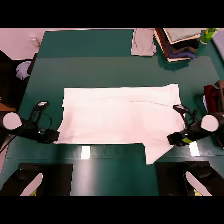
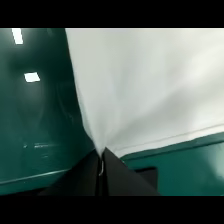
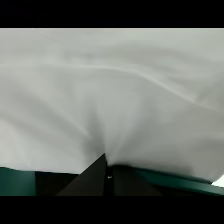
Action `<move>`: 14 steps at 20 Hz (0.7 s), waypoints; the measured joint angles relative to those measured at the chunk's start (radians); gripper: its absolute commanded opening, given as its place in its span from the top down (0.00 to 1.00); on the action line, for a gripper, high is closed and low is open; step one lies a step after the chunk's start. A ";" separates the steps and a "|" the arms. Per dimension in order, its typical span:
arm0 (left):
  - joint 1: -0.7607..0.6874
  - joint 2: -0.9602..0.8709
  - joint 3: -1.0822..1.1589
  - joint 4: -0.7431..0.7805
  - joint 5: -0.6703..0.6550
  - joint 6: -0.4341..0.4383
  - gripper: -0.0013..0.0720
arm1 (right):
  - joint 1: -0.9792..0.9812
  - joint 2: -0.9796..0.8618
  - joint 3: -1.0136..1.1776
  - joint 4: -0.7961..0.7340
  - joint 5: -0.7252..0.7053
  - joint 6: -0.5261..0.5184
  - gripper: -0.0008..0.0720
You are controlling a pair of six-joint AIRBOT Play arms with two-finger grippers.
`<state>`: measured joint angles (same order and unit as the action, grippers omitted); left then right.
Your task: Fold the shirts.
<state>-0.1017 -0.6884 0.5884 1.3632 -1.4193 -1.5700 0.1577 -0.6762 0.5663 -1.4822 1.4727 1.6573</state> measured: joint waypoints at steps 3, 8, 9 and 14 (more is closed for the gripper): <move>0.000 0.033 0.049 0.000 -0.043 0.000 0.95 | -0.027 0.035 0.079 -0.023 0.036 0.005 0.96; 0.000 -0.049 0.172 0.006 0.048 0.023 0.95 | -0.071 -0.114 0.261 -0.035 -0.027 -0.023 0.96; 0.000 -0.095 0.203 0.010 0.079 0.032 0.95 | -0.074 -0.166 0.307 -0.037 -0.051 -0.030 0.96; 0.000 -0.383 0.407 0.029 0.212 0.053 0.95 | -0.083 -0.447 0.562 -0.039 -0.122 -0.060 0.96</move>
<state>-0.1017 -1.0714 0.9951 1.3926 -1.2068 -1.5166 0.0750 -1.1233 1.1278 -1.5211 1.3502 1.5970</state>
